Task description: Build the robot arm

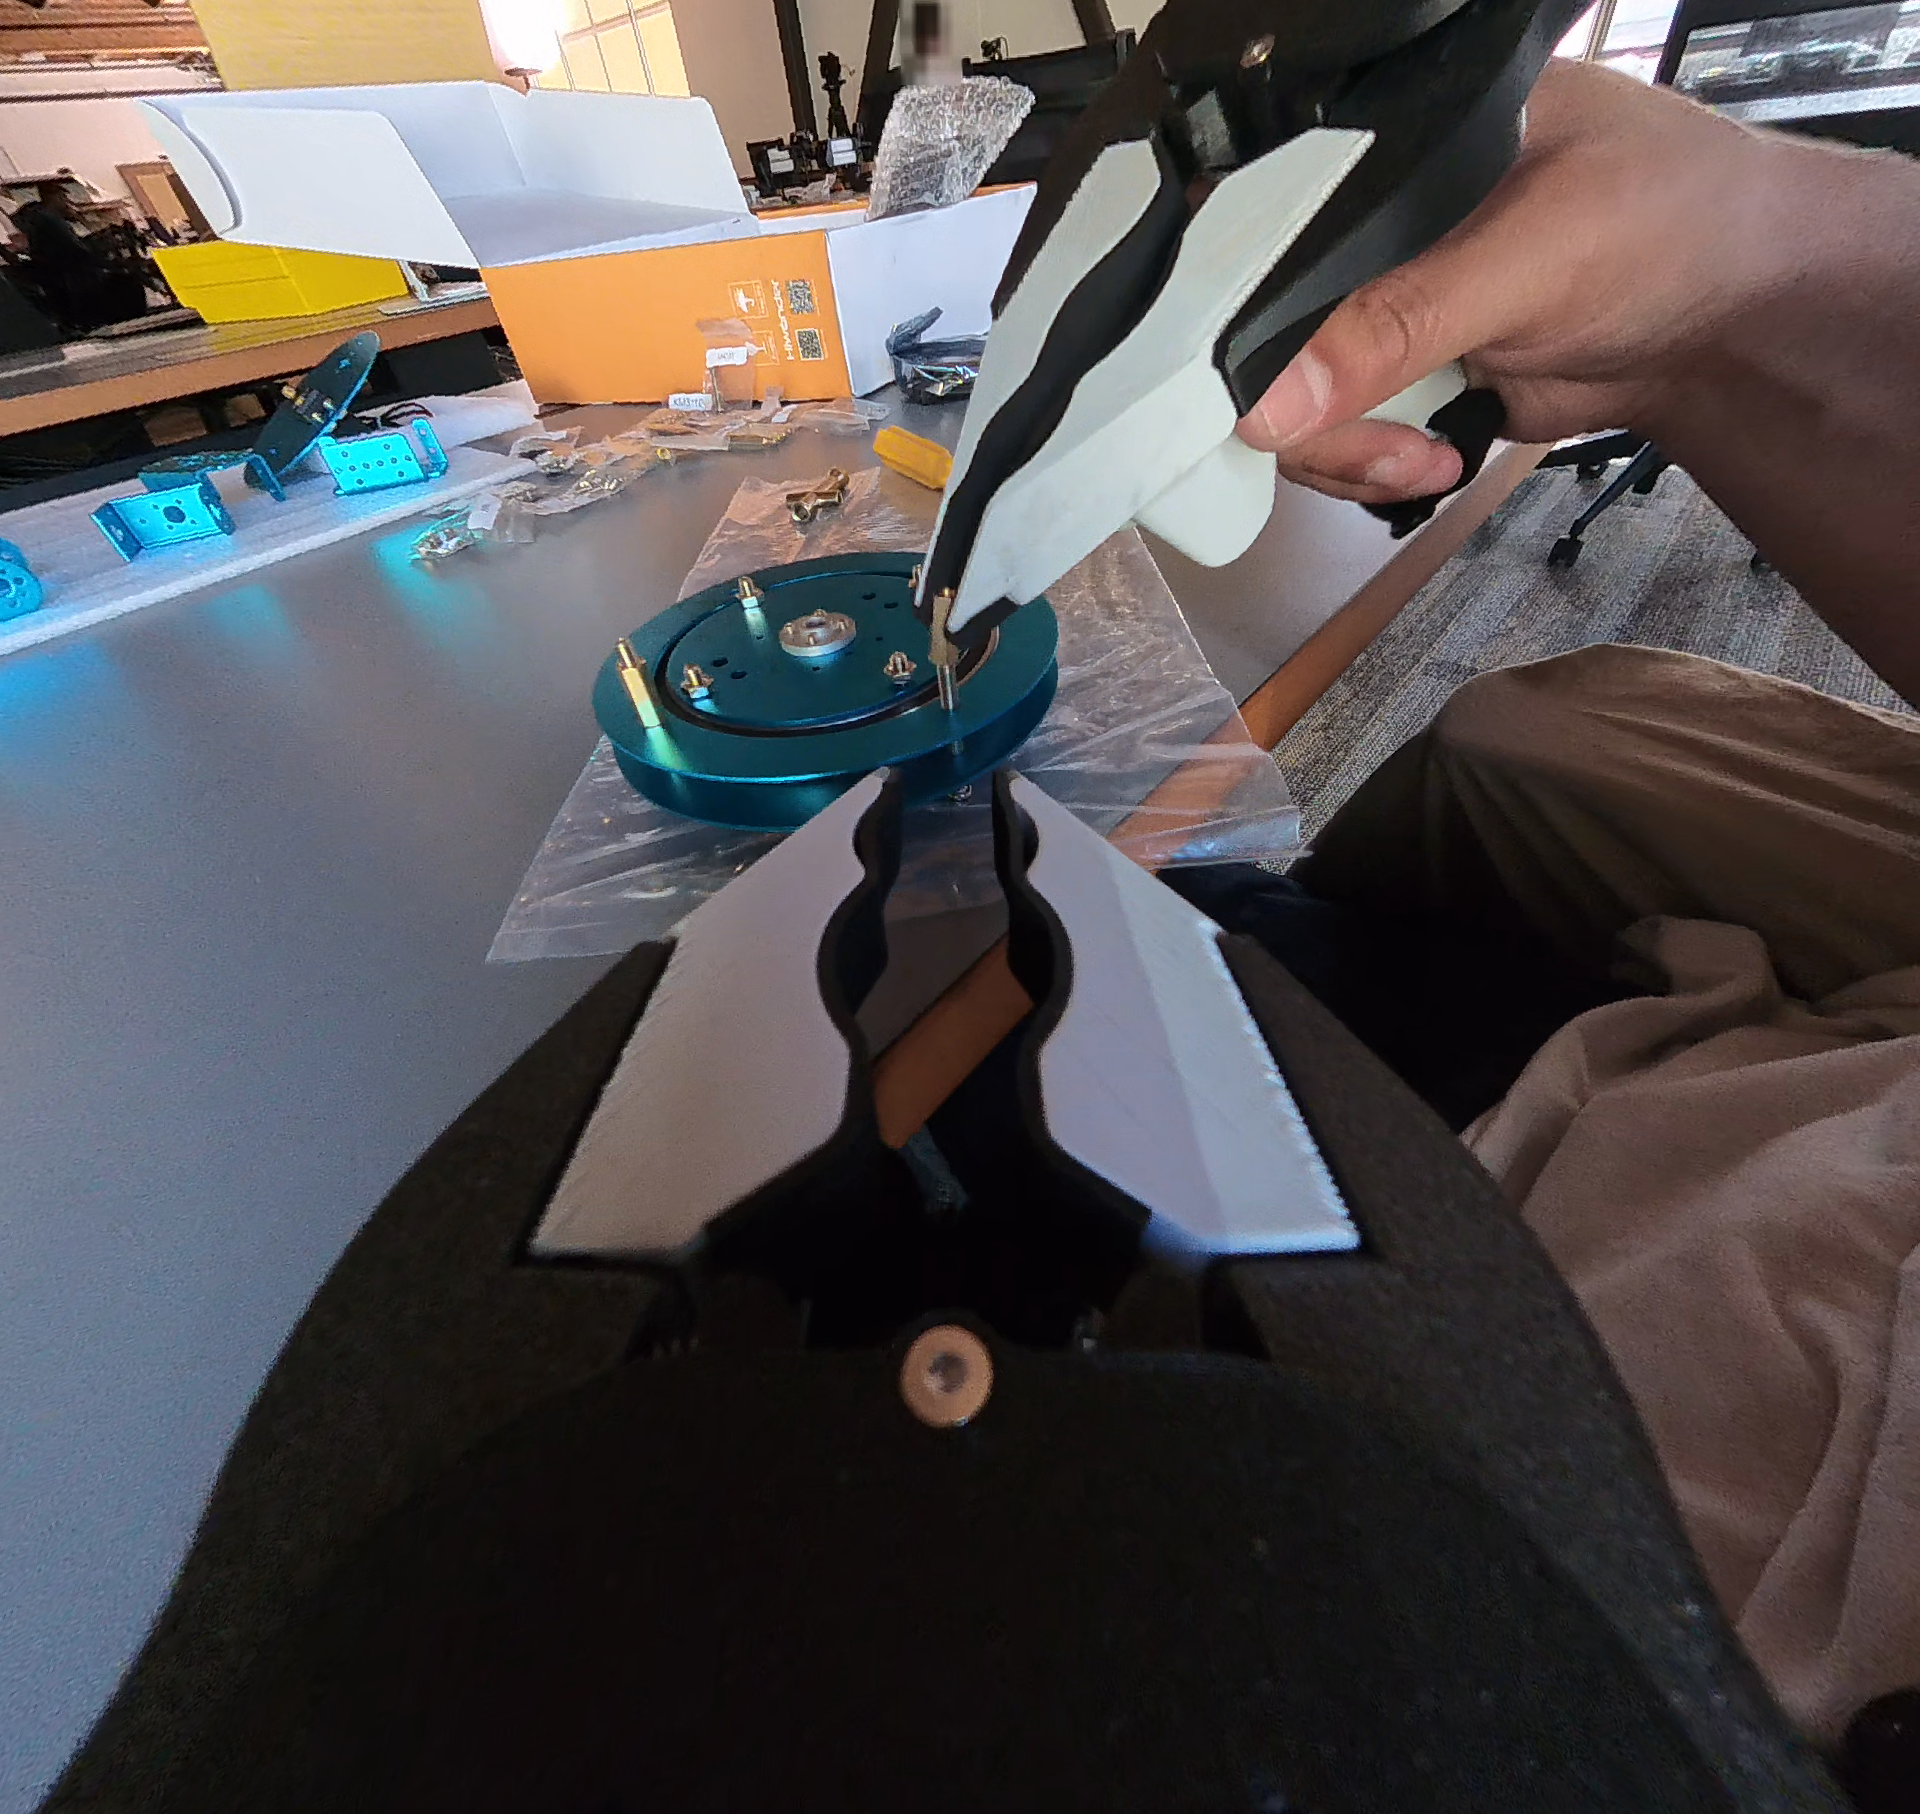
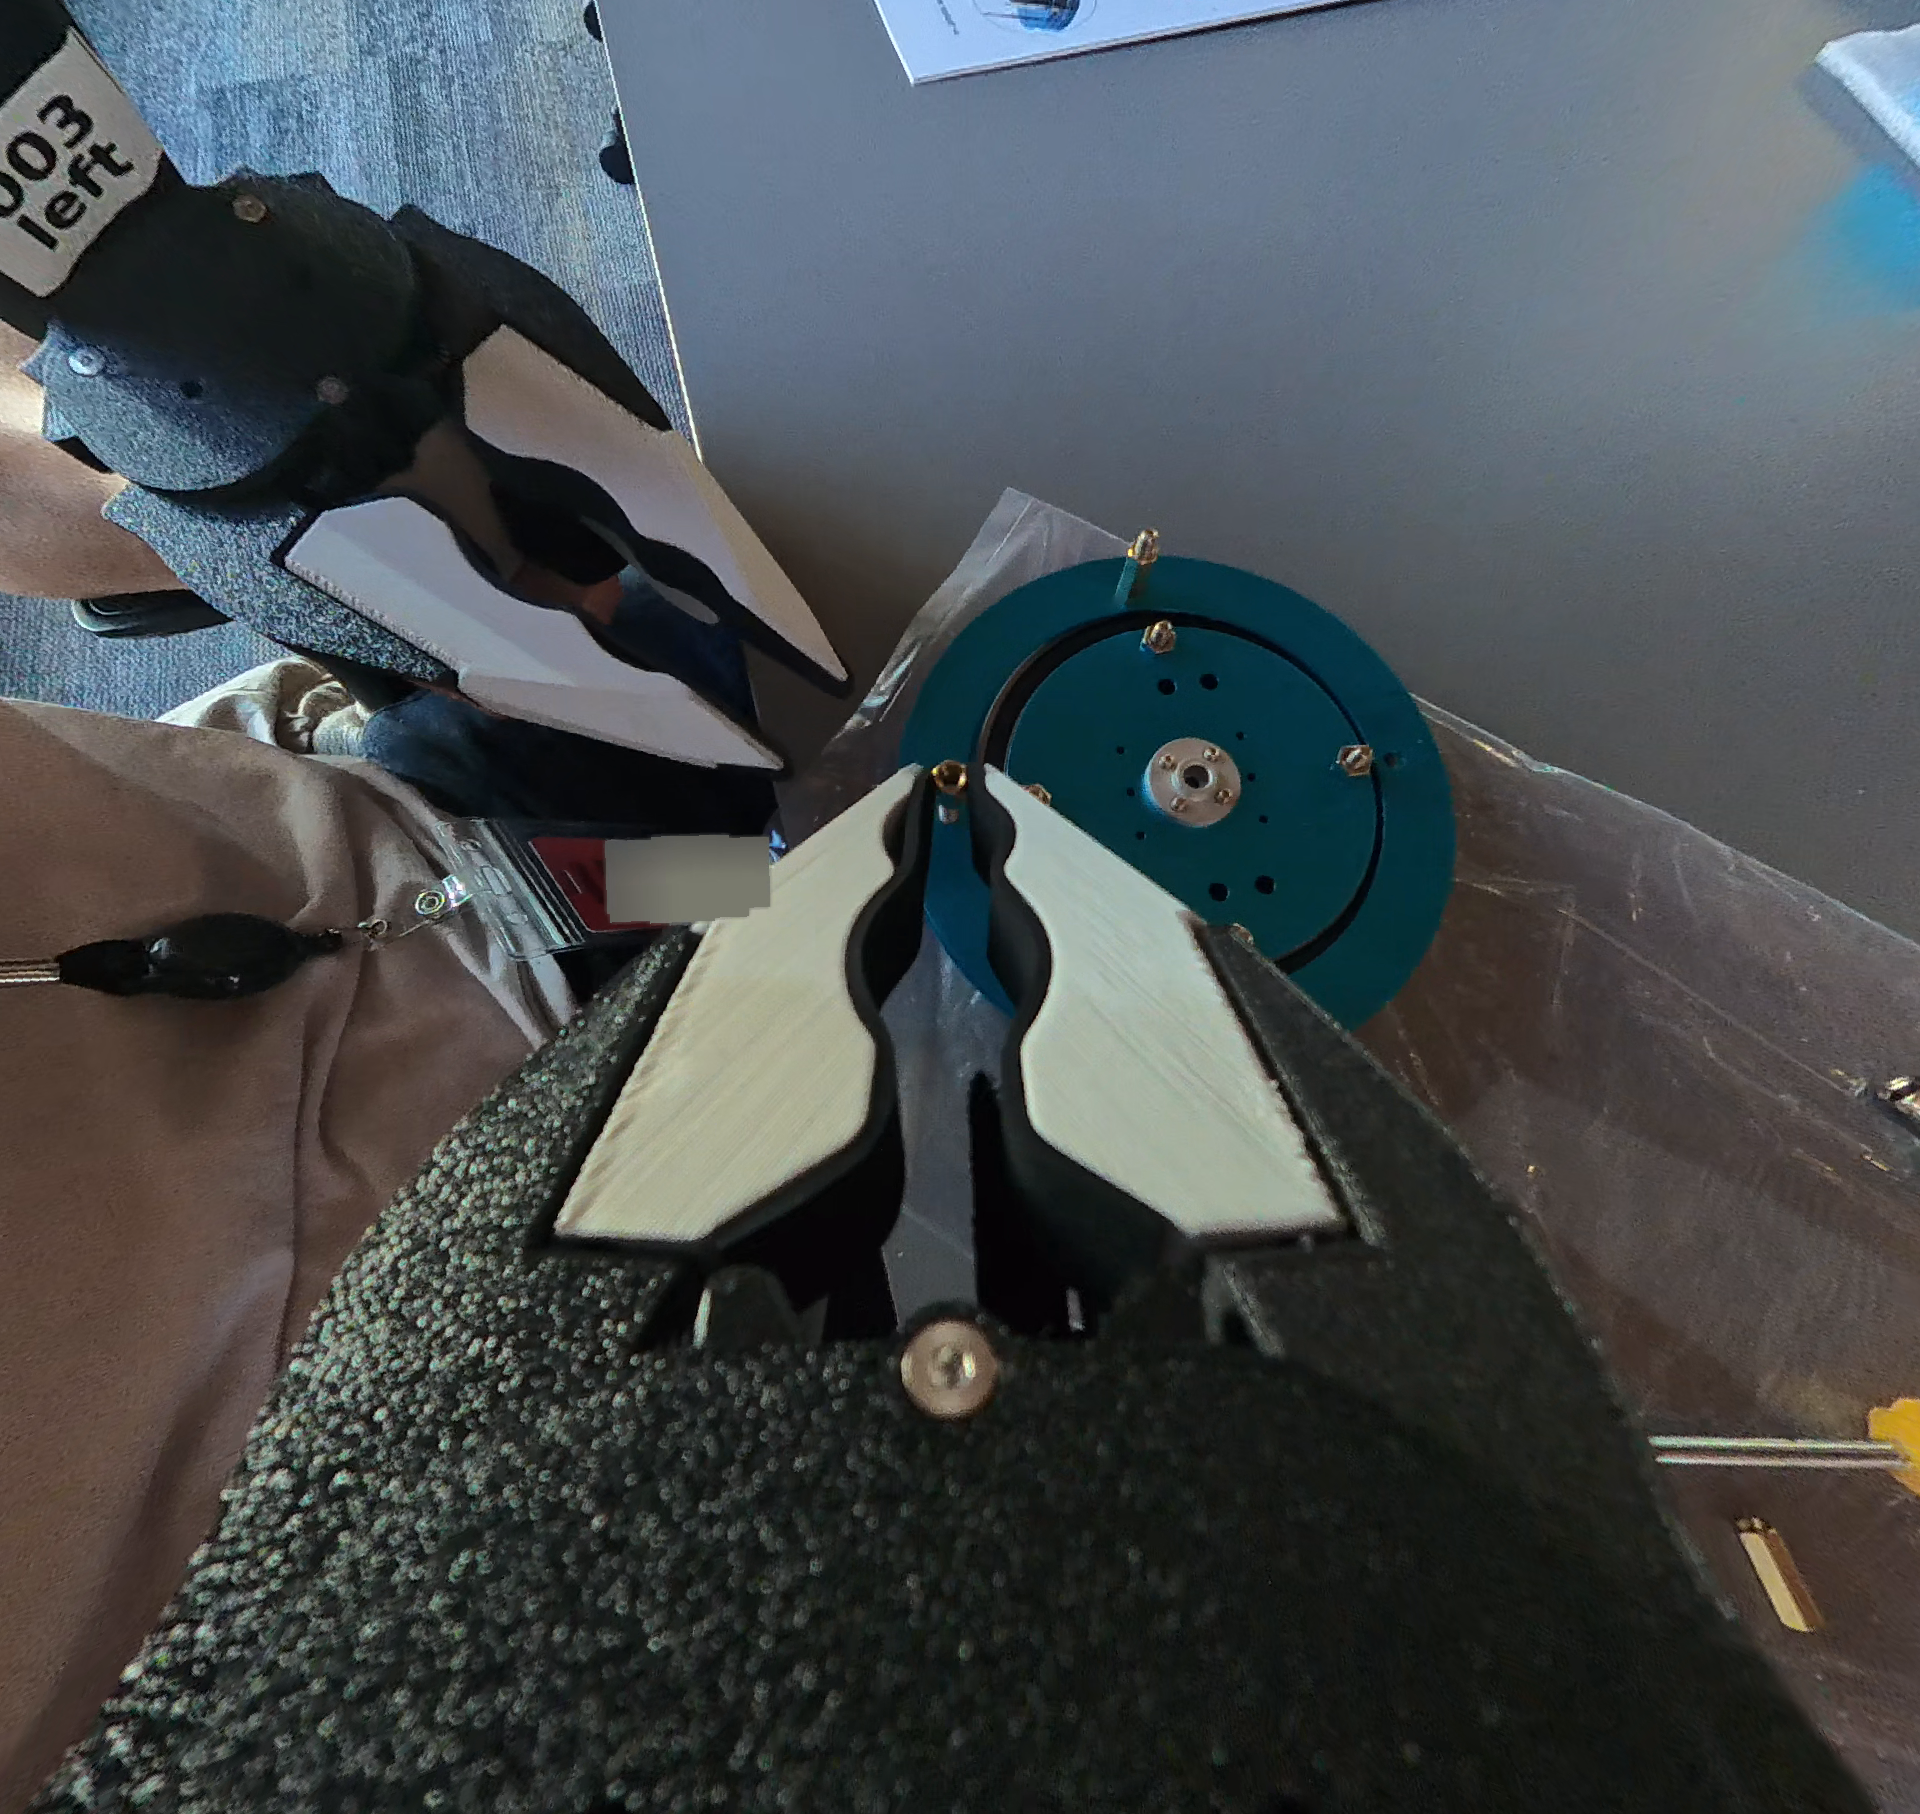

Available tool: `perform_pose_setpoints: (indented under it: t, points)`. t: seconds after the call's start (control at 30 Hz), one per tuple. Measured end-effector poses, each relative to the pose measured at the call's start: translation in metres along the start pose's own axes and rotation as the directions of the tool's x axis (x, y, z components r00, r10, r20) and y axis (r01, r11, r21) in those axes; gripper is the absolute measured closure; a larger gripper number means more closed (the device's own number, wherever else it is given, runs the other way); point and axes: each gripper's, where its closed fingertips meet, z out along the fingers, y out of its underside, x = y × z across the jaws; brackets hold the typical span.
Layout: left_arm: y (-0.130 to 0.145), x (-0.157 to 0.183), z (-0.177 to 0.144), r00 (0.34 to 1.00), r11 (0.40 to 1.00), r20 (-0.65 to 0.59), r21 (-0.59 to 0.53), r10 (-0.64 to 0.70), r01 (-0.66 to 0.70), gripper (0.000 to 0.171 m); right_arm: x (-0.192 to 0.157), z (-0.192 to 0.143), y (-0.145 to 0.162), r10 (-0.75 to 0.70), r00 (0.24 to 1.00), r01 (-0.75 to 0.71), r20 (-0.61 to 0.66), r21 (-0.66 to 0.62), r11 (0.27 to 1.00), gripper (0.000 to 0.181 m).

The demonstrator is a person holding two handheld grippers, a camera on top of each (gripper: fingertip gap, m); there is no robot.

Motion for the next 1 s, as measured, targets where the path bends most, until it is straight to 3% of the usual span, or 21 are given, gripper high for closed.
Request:
perform_pose_setpoints:
  t: [0.33,0.6,0.8,1.0]
  points:
    - [0.007,0.002,0.004,0.999,0.999,-0.023,-0.025,-0.041,0.040,0.156,0.000,0.001,0.002,-0.063,0.998,0.061,-0.029,-0.065,0.996,0.176]
    - [0.004,0.001,0.002,1.000,1.000,-0.014,-0.021,-0.021,0.021,0.156,0.001,0.002,0.003,-0.174,0.983,0.181,0.053,-0.214,0.960,0.175]
    - [0.005,-0.001,0.001,1.000,0.999,-0.018,-0.029,-0.022,0.022,0.155,0.000,0.001,0.006,-0.297,0.935,0.346,0.195,-0.313,0.885,0.176]
    - [0.006,-0.003,0.001,1.000,0.999,-0.018,-0.035,-0.020,0.020,0.156,0.003,0.002,0.009,-0.437,0.847,0.528,0.303,-0.389,0.755,0.176]
